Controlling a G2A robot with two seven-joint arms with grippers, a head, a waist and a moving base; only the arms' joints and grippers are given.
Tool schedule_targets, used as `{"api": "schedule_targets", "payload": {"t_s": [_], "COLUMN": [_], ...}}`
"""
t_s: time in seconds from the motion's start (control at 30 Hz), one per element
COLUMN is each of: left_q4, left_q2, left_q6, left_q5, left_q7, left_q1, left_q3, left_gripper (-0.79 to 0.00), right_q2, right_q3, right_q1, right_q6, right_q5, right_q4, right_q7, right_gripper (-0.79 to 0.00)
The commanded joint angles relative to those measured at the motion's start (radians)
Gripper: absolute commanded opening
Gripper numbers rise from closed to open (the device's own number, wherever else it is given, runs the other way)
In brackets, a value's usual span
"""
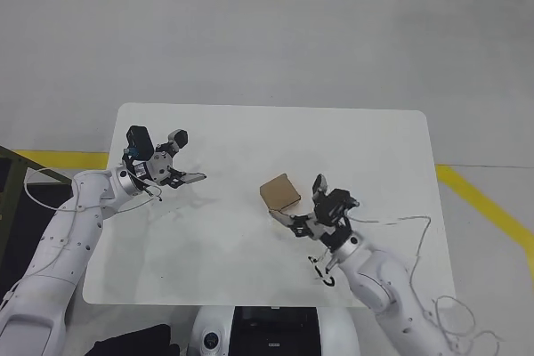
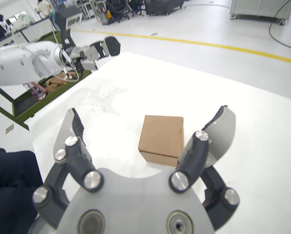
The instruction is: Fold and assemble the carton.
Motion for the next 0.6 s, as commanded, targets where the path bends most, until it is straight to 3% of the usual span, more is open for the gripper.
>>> {"api": "schedule_targets", "payload": {"t_s": [0.0,0.27,0.57], "left_q4": [0.000,0.000,0.000], "left_q2": [0.000,0.000,0.000], "left_q6": [0.000,0.000,0.000], "left_q5": [0.000,0.000,0.000], "left_q7": [0.000,0.000,0.000], "left_q1": [0.000,0.000,0.000], "left_q3": [0.000,0.000,0.000], "left_gripper": [0.000,0.000,0.000], "right_q2": [0.004,0.018,0.026], "right_q3": [0.043,0.220,0.333], "right_q1": [-0.011,0.009,0.026], "right_q6": [0.005,0.013,0.045], "right_q5": [0.021,0.091,0.075], "right_q4": [-0.006,0.051,0.064], "right_q7": [-0.023,-0.004,0.033], "right_gripper": [0.000,0.000,0.000]}}
